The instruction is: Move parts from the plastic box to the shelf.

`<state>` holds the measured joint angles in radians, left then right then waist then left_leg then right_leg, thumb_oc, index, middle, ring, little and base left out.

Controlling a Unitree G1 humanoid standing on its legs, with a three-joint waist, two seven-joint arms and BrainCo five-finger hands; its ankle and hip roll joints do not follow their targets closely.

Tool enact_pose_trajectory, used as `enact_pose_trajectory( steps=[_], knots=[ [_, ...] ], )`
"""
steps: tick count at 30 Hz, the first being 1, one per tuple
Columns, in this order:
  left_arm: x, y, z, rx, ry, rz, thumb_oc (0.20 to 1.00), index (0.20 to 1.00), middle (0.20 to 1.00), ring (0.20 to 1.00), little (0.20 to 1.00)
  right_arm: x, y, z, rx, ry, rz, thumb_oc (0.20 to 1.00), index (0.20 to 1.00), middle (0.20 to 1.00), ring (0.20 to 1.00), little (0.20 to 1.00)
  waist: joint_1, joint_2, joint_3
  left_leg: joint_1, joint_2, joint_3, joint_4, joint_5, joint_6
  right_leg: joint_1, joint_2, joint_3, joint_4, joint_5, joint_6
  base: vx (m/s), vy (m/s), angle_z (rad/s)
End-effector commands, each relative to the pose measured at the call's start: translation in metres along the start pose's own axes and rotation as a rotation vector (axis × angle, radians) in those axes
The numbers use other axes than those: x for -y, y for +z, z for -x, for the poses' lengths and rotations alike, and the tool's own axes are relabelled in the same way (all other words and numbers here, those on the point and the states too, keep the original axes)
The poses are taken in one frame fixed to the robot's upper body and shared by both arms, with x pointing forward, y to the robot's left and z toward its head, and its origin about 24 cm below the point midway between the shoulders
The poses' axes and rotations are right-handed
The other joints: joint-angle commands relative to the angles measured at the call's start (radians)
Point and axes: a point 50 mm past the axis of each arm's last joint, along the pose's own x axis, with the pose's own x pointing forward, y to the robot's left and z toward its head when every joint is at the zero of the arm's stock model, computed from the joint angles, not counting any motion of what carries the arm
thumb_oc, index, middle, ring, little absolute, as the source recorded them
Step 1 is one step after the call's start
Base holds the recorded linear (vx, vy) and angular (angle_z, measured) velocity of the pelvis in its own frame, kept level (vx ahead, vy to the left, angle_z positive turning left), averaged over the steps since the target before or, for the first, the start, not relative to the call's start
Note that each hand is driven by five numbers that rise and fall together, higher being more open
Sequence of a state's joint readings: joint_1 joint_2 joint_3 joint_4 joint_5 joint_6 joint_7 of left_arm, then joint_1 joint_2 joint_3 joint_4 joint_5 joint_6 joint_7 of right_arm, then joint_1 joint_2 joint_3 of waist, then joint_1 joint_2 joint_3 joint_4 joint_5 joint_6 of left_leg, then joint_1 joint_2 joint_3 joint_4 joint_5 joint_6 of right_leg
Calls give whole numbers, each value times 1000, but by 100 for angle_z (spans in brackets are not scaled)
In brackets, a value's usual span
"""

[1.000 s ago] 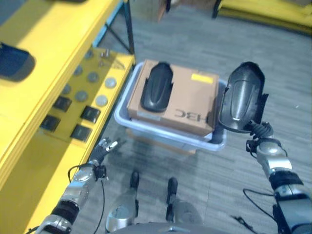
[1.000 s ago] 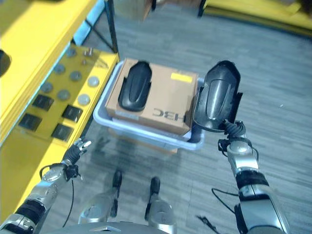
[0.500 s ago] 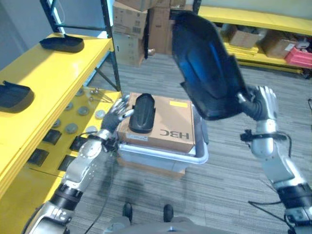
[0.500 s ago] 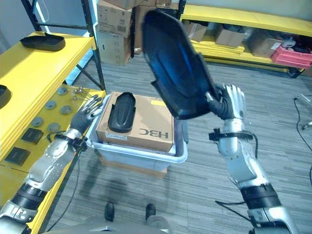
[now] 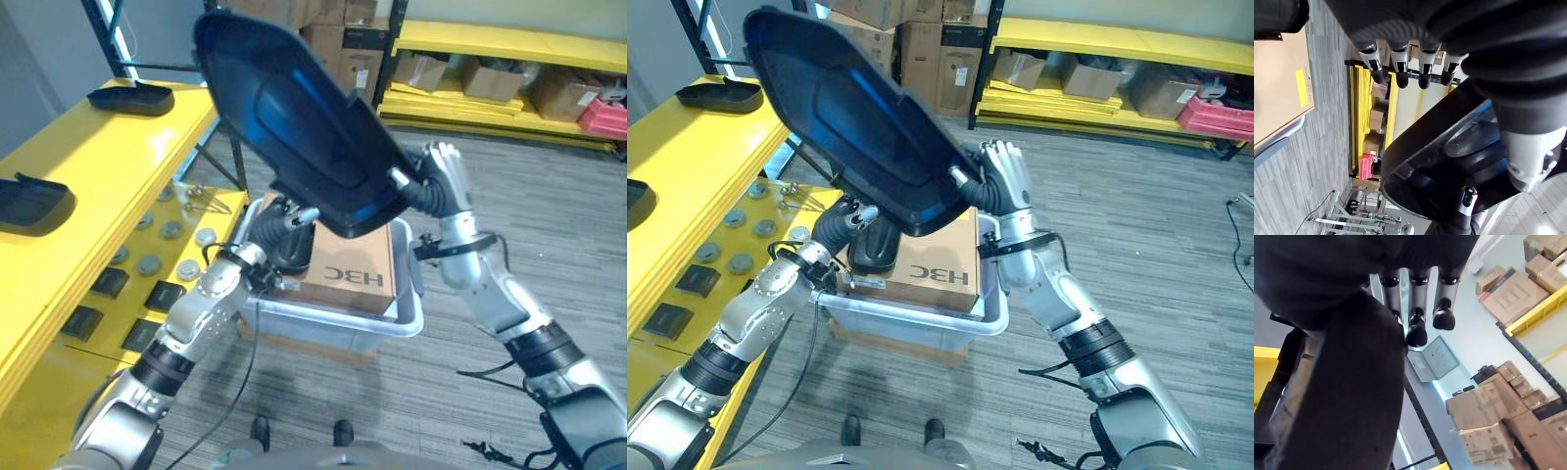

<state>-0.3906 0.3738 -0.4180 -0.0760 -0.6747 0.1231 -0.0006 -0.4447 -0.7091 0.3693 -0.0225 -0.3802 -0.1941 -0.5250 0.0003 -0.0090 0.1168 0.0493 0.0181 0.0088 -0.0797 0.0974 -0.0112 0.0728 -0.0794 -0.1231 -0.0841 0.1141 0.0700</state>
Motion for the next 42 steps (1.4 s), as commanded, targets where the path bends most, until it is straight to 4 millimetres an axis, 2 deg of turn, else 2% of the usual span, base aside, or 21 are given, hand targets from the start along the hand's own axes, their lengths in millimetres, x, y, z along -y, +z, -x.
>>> enact_pose_trajectory(
  steps=[1,9,11,17,23,26,30,31,32,33,35,38,39,40,42],
  knots=[
    [8,15,-14,86,-26,9,1000,1000,1000,1000,1000,11,21,-27,98,-73,-142,200,200,200,200,200,27,-15,-55,39,53,4,-8,-69,-34,44,-66,-54,3,-57,54,-15,6,5],
    [7,25,-14,173,2,4,1000,1000,1000,1000,1000,-24,47,-11,131,125,-432,200,200,200,200,200,40,-18,-47,29,50,-11,-8,-63,-33,43,-70,-72,6,-59,55,-16,-4,4],
    [9,28,-14,192,-17,-24,200,200,200,200,200,-32,58,-8,155,169,-503,200,200,200,200,200,44,-19,-45,25,49,-15,-8,-61,-33,42,-70,-74,5,-58,54,-19,-8,9],
    [13,26,-14,187,-26,-89,200,200,200,200,200,-48,81,-4,192,228,-617,200,200,200,200,200,56,-17,-46,16,48,-23,-8,-57,-34,38,-69,-80,4,-58,52,-7,-3,3],
    [11,20,-12,196,16,-165,200,200,200,200,200,-51,107,0,307,277,-785,200,200,200,200,200,71,-20,-43,7,47,-33,-8,-52,-34,36,-67,-87,3,-56,49,-5,-11,2],
    [5,22,-7,252,90,-222,200,200,200,200,200,-48,111,4,317,239,-871,200,200,200,200,200,79,-21,-42,11,52,-35,-8,-57,-37,44,-65,-94,5,-65,47,29,-66,12],
    [-16,35,5,358,262,-342,200,200,200,200,200,-44,112,11,307,195,-942,200,200,200,200,200,86,-19,-31,6,57,-42,-8,-34,-38,34,-61,-102,34,-71,36,-12,-98,8],
    [-21,38,8,379,300,-365,200,200,200,200,200,-43,111,12,302,189,-955,539,539,539,539,539,88,-17,-26,5,59,-45,-3,-32,-39,33,-60,-103,38,-72,33,-9,-64,3],
    [-21,39,9,382,305,-368,200,200,200,200,200,-43,111,12,300,189,-959,843,843,843,843,843,89,-17,-26,5,60,-46,-2,-32,-39,33,-60,-104,39,-73,32,-7,-87,2],
    [-27,42,14,408,353,-390,200,200,200,200,200,-43,110,13,292,199,-979,1000,1000,1000,1000,1000,92,-14,-20,5,63,-51,5,-31,-41,34,-58,-104,42,-75,28,2,-114,1],
    [-37,48,24,449,441,-441,200,200,200,200,200,-43,108,14,258,189,-1016,1000,1000,1000,1000,1000,100,-8,-10,4,69,-66,14,-27,-48,34,-52,-105,48,-82,19,0,-118,1],
    [-54,53,46,512,583,-510,200,200,200,200,200,-45,91,20,114,145,-1095,1000,1000,1000,1000,1000,110,4,8,-14,76,-84,39,-14,-60,32,-45,-114,60,-87,6,-8,-77,4],
    [-60,55,57,540,640,-552,200,200,200,200,200,-49,80,26,15,129,-1127,1000,1000,1000,1000,1000,111,13,17,-21,82,-73,40,-2,-66,33,-43,-127,66,-90,3,34,-32,21],
    [-68,57,73,568,709,-611,200,200,200,200,200,-56,59,44,-139,109,-1136,1000,1000,1000,1000,1000,107,27,28,-25,100,-35,16,23,-82,49,-39,-150,73,-108,4,39,2,29],
    [-73,59,87,590,757,-634,200,200,200,200,200,-60,41,65,-261,96,-1104,1000,1000,1000,1000,1000,103,36,37,-53,123,2,11,54,-97,56,-40,-170,86,-119,6,17,44,51]
  ],
)
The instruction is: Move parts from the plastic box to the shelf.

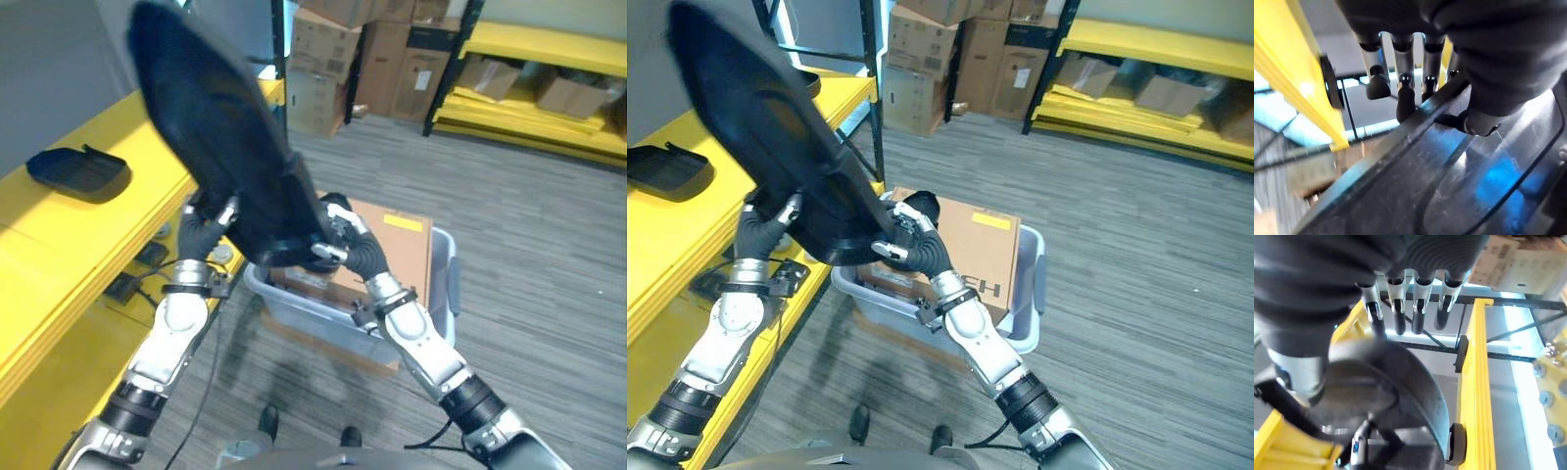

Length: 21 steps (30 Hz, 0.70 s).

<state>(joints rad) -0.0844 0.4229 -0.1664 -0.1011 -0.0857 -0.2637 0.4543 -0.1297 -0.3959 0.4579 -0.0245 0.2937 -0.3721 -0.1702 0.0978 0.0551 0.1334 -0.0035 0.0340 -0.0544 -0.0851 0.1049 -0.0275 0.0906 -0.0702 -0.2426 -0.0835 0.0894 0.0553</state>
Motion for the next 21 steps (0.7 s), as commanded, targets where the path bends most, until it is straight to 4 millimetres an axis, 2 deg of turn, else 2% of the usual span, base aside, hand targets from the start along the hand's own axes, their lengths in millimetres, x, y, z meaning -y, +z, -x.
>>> enact_pose_trajectory(
  steps=[1,2,4,5,6,7,8,10,11,13,15,16,18,19,21],
  knots=[
    [-26,33,-20,263,131,-33,200,200,200,200,200,6,17,-2,90,-36,-75,1000,1000,1000,1000,1000,4,-25,24,-9,117,86,17,55,-86,41,-51,-61,92,-99,21,-28,84,66],
    [-34,33,-16,280,140,-45,200,200,200,200,200,21,1,12,14,-106,-64,1000,1000,1000,1000,1000,-25,-21,33,-10,162,213,19,83,-95,47,-62,-112,108,-101,28,-55,102,60],
    [-42,34,-17,302,152,-59,200,200,200,200,200,40,-26,34,-126,-192,-3,1000,1000,1000,1000,1000,-71,-20,36,-2,207,384,21,121,-108,51,-72,-185,117,-93,37,-68,108,114],
    [-44,34,-18,305,152,-59,200,200,200,200,200,48,-38,45,-184,-224,32,1000,1000,1000,1000,1000,-89,-22,40,10,220,444,23,134,-118,64,-77,-217,119,-94,42,40,83,197],
    [-45,33,-20,306,161,-63,200,200,200,200,200,53,-50,55,-267,-238,59,1000,1000,1000,1000,1000,-103,-26,35,25,224,468,18,132,-136,75,-80,-224,118,-105,52,76,87,186],
    [-44,34,-22,316,154,-60,200,200,200,200,200,60,-69,73,-367,-271,63,1000,1000,1000,1000,1000,-117,-28,35,38,234,535,19,147,-145,88,-84,-260,116,-100,56,97,93,140],
    [-43,35,-25,326,146,-59,200,200,200,200,200,63,-84,90,-453,-294,46,1000,1000,1000,1000,1000,-120,-30,31,36,236,555,19,156,-151,94,-84,-279,116,-100,57,51,96,86],
    [-42,37,-26,334,143,-66,200,200,200,200,200,64,-99,105,-563,-317,19,1000,1000,1000,1000,1000,-114,-31,28,30,232,552,18,156,-152,100,-84,-287,115,-103,58,87,108,103],
    [-41,41,-27,356,128,-70,200,200,200,200,200,67,-117,127,-700,-340,-19,1000,1000,1000,1000,1000,-96,-31,25,19,226,530,17,151,-153,109,-90,-293,117,-107,59,132,167,82],
    [-42,47,-25,391,99,-65,200,200,200,200,200,67,-136,154,-883,-331,-20,1000,1000,1000,1000,1000,-70,-31,22,9,217,511,15,137,-148,120,-100,-307,119,-112,63,136,229,39],
    [-43,58,-23,450,33,-43,200,200,200,200,200,65,-156,195,-1119,-319,-32,1000,1000,1000,1000,1000,-28,-30,11,-6,201,484,13,114,-133,132,-117,-322,131,-124,68,131,248,67],
    [-43,60,-22,459,21,-40,200,200,200,200,200,64,-158,202,-1164,-320,-28,1000,1000,1000,1000,1000,-17,-30,9,-8,195,476,13,109,-128,136,-120,-324,135,-127,69,129,220,45],
    [-44,69,-22,493,-40,26,200,200,200,200,200,62,-167,238,-1390,-385,-77,1000,1000,1000,1000,1000,26,-39,-4,-27,161,440,14,81,-94,164,-143,-321,177,-147,81,146,238,47],
    [-42,73,-23,506,-61,40,200,200,200,200,200,62,-168,250,-1463,-426,-115,1000,1000,1000,1000,1000,38,-44,-6,-32,142,429,15,72,-80,166,-160,-316,215,-140,88,150,225,46],
    [-38,79,-26,522,-91,47,200,200,200,200,200,60,-168,264,-1565,-450,-148,1000,1000,1000,1000,1000,44,-53,-2,-27,108,417,15,52,-55,139,-218,-308,318,-74,116,178,247,47]
  ],
)
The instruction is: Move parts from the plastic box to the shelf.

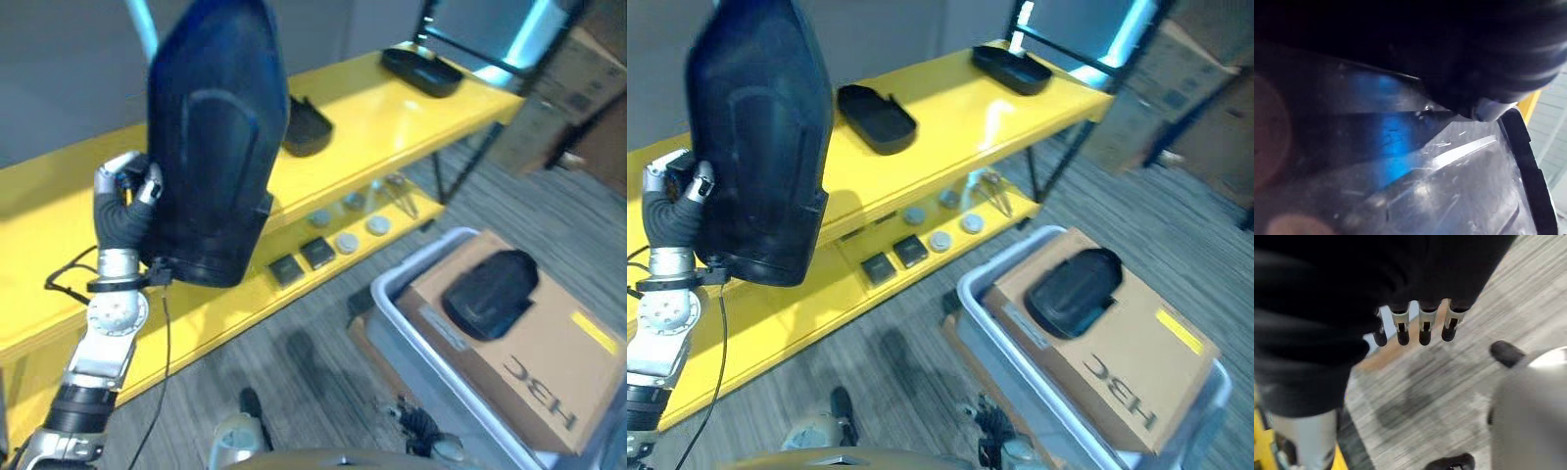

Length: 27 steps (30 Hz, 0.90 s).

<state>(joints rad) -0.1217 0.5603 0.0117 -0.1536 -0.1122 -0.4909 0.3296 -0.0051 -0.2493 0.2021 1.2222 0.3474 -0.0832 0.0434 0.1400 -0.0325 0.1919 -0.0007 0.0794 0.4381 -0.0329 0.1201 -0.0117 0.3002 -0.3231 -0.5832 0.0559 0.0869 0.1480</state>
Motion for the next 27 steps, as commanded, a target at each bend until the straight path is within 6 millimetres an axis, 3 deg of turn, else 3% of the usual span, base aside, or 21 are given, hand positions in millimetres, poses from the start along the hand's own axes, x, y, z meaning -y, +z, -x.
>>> enact_pose_trajectory(
  steps=[1,2,5,6,7,10,14,15,18,19,21,27],
  knots=[
    [11,28,-16,169,-68,98,200,200,200,200,200,20,-15,4,-153,-21,26,1000,1000,1000,1000,1000,-3,33,-52,-20,31,-95,-39,15,-43,-113,-6,80,316,-11,44,252,277,52],
    [16,30,-18,170,-84,101,200,200,200,200,200,20,-18,4,-184,-7,35,1000,1000,1000,1000,1000,-16,32,-44,-10,12,-122,-41,-1,-28,-173,7,156,378,6,50,193,202,56],
    [24,31,-21,168,-103,136,200,200,200,200,200,15,-19,3,-210,30,41,1000,1000,1000,1000,1000,-46,40,-35,-15,-1,-179,-44,3,-13,-255,102,237,328,-3,10,146,-65,66],
    [35,33,-28,166,-135,180,200,200,200,200,200,10,-15,2,-199,37,50,1000,1000,1000,1000,1000,-76,46,-46,-7,-6,-278,-54,1,-29,-285,143,298,166,-38,-25,360,-408,125],
    [45,36,-35,155,-160,209,200,200,200,200,200,12,-11,1,-194,50,35,1000,1000,1000,1000,1000,-110,36,-50,3,-15,-349,-54,-26,-30,-303,157,386,5,2,-16,358,-452,158],
    [55,30,-36,88,-177,237,200,200,200,200,200,15,-12,2,-201,73,68,1000,1000,1000,1000,1000,-152,28,-52,10,-39,-444,-54,-58,-15,-311,208,533,-61,21,-17,223,-334,168],
    [52,13,-27,-75,-133,306,200,200,200,200,200,12,-12,2,-196,123,139,1000,1000,1000,1000,1000,-125,19,-52,1,-12,-457,-54,-28,-50,-256,232,494,-84,-10,-45,138,-369,164],
    [48,2,-19,-157,-93,331,200,200,200,200,200,16,-9,2,-197,103,100,1000,1000,1000,1000,1000,-111,18,-47,-17,11,-454,-42,-7,-72,-224,239,475,-107,-22,-60,172,-319,66],
    [44,-12,-8,-225,-25,309,200,200,200,200,200,28,-7,3,-206,61,11,1000,1000,1000,1000,1000,-111,25,-33,-51,37,-412,-2,9,-95,-195,240,451,-114,-37,-76,112,-144,18],
    [41,-20,-6,-259,-10,286,200,200,200,200,200,32,-10,5,-221,51,2,1000,1000,1000,1000,1000,-119,27,-28,-58,36,-392,29,-1,-97,-190,236,438,-118,-35,-76,109,-62,12],
    [31,-37,-2,-323,32,250,200,200,200,200,200,28,-18,6,-250,81,35,1000,1000,1000,1000,1000,-131,31,-33,-26,1,-415,31,-43,-80,-204,236,457,-119,-33,-74,115,-31,17],
    [26,-56,-4,-411,34,208,200,200,200,200,200,24,-41,12,-327,85,28,1000,1000,1000,1000,1000,-174,49,-41,11,2,-397,-18,-36,-71,-220,237,489,-133,-20,-65,139,46,-20]
  ],
)
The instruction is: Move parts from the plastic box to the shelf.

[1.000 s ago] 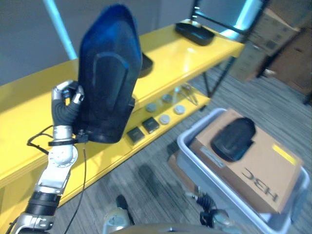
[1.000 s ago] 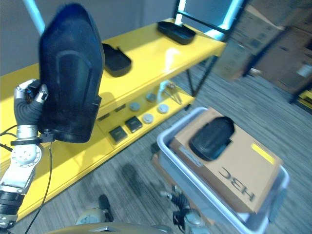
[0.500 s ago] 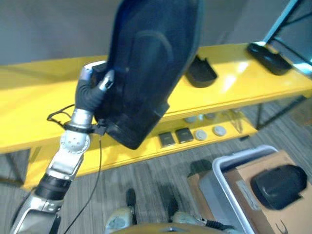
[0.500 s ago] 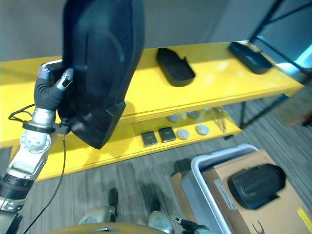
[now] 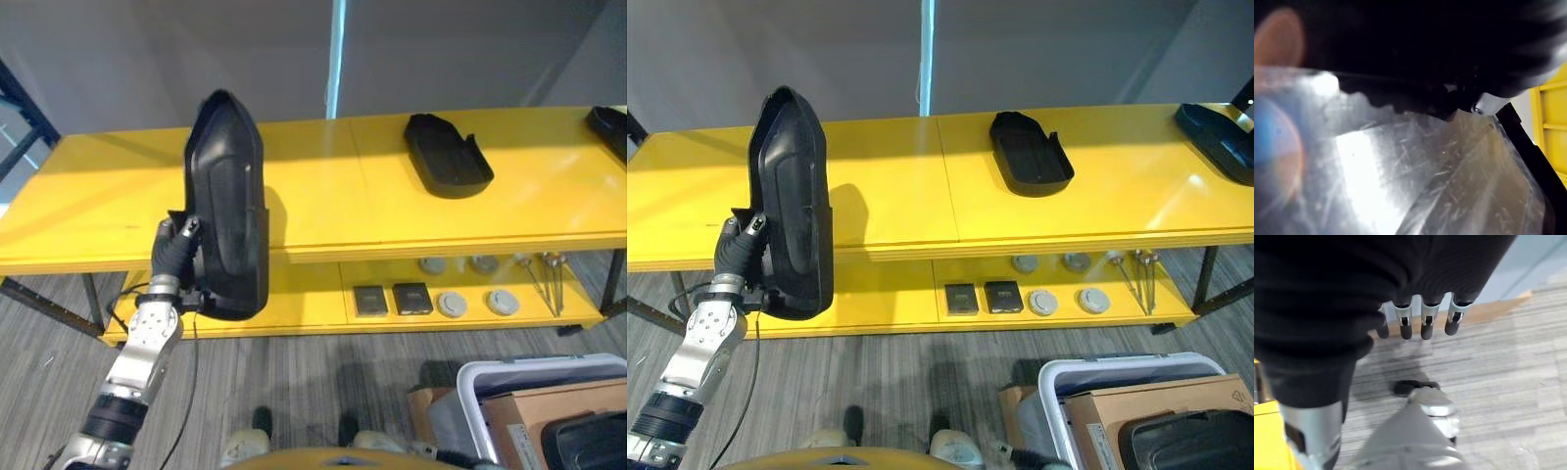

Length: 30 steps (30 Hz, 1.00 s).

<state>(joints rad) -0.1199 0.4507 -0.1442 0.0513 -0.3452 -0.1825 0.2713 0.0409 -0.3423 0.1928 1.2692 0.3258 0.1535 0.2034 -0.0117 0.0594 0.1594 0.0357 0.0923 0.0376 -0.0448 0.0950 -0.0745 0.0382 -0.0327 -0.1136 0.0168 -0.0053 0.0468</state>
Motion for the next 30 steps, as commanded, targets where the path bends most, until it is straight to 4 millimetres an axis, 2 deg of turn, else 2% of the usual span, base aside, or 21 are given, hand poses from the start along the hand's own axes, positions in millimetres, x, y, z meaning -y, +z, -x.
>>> enact_pose_trajectory(
  steps=[1,2,3,4,5,7,11,14,19,25,30],
  knots=[
    [-11,49,-37,206,58,18,200,200,200,200,200,-13,0,-2,-35,42,71,1000,1000,1000,1000,1000,-35,-37,-9,-23,-12,9,-17,-9,-8,33,-56,28,-96,76,40,128,170,-28],
    [-13,48,-47,185,95,-11,200,200,200,200,200,-13,-7,-2,-68,46,145,1000,1000,1000,1000,1000,-54,-28,-7,-23,-14,19,-25,-12,-7,17,-62,40,-99,81,46,116,197,-34],
    [-17,44,-56,132,125,-15,200,200,200,200,200,-12,-12,-2,-75,26,121,1000,1000,1000,1000,1000,-72,-21,-2,-26,-17,30,-29,-12,-8,2,-58,45,-99,81,46,92,204,-26],
    [-20,43,-61,106,159,-22,200,200,200,200,200,-11,-10,-2,-58,17,75,1000,1000,1000,1000,1000,-83,-16,1,-29,-20,34,-31,-15,-6,-9,-57,52,-99,80,46,27,220,-31],
    [-29,43,-72,66,201,-52,200,200,200,200,200,-4,0,0,-41,8,91,1000,1000,1000,1000,1000,-104,-5,13,-39,-25,37,-35,-13,-8,-30,-54,68,-95,79,44,-11,183,-33],
    [-41,48,-86,45,250,-49,200,200,200,200,200,1,7,1,-28,-2,101,1000,1000,1000,1000,1000,-125,4,34,-51,-30,47,-39,-9,-8,-49,-50,81,-90,78,42,-24,131,-49],
    [-53,57,-104,-2,297,-84,200,200,200,200,200,3,16,2,-8,-10,143,1000,1000,1000,1000,1000,-145,6,65,-68,-30,54,-39,-6,-6,-72,-47,97,-87,80,41,-22,24,-21],
    [-64,63,-120,-60,367,-106,200,200,200,200,200,2,30,3,29,-4,198,1000,1000,1000,1000,1000,-160,3,100,-92,-26,54,-40,0,-5,-106,-44,109,-89,90,41,-74,-15,-10],
    [-73,67,-129,-122,422,-134,200,200,200,200,200,-7,47,3,87,27,224,1000,1000,1000,1000,1000,-168,-3,134,-105,-17,51,-42,4,-3,-128,-42,114,-94,100,42,-37,-43,-9],
    [-76,55,-127,-205,420,-213,200,200,200,200,200,-21,56,2,123,70,244,1000,1000,1000,1000,1000,-167,-7,152,-111,-7,50,-37,11,-5,-130,-43,112,-95,102,41,13,-34,2],
    [-70,65,-136,-199,410,-231,200,200,200,200,200,-25,71,3,163,75,217,1000,1000,1000,1000,1000,-169,-14,175,-126,0,63,-36,14,-6,-145,-42,114,-98,105,38,-24,-18,0]
  ],
)
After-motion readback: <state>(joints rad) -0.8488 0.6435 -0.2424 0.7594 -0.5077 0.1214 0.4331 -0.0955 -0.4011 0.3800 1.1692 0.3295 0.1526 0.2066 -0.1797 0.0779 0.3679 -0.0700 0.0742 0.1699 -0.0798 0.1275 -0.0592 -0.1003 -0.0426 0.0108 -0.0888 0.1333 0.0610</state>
